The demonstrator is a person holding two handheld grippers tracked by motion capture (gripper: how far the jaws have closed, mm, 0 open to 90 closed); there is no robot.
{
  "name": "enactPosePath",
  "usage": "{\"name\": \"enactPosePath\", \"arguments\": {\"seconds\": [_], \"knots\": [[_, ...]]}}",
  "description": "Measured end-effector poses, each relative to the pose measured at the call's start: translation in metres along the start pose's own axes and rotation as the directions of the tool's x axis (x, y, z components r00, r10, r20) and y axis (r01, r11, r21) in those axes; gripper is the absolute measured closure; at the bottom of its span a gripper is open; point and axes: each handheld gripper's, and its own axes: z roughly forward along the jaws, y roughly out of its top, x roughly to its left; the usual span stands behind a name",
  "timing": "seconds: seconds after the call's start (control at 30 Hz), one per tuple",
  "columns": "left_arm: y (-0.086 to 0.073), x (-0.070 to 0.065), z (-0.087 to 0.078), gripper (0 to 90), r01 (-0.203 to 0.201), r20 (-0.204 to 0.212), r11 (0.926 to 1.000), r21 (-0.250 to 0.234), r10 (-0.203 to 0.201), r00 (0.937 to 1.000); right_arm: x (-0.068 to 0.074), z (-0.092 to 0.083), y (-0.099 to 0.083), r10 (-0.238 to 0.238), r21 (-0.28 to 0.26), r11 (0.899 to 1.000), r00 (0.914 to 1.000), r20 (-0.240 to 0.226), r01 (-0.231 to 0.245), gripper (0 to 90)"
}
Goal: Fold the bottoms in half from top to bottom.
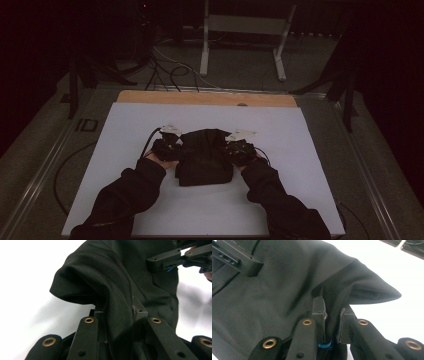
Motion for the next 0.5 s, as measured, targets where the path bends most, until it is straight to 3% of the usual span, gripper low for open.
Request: {"name": "enactPosePath", "arguments": {"seconds": [0.2, 0.5], "knots": [[0.003, 0.008, 0.008, 73.9, -0.004, -0.008, 1.0, 0.003, 0.004, 1.0, -0.006, 0.007, 0.0, 0.02, 0.003, 1.0, 0.9997, 0.011, -0.02, 79.7], [0.003, 0.02, 0.017, 73.8, 0.025, -0.012, 0.9997, 0.007, -0.025, 0.9996, -0.013, 0.015, -0.001, 0.044, 0.024, 0.999, 0.9983, 0.039, -0.045, 79.7]]}}
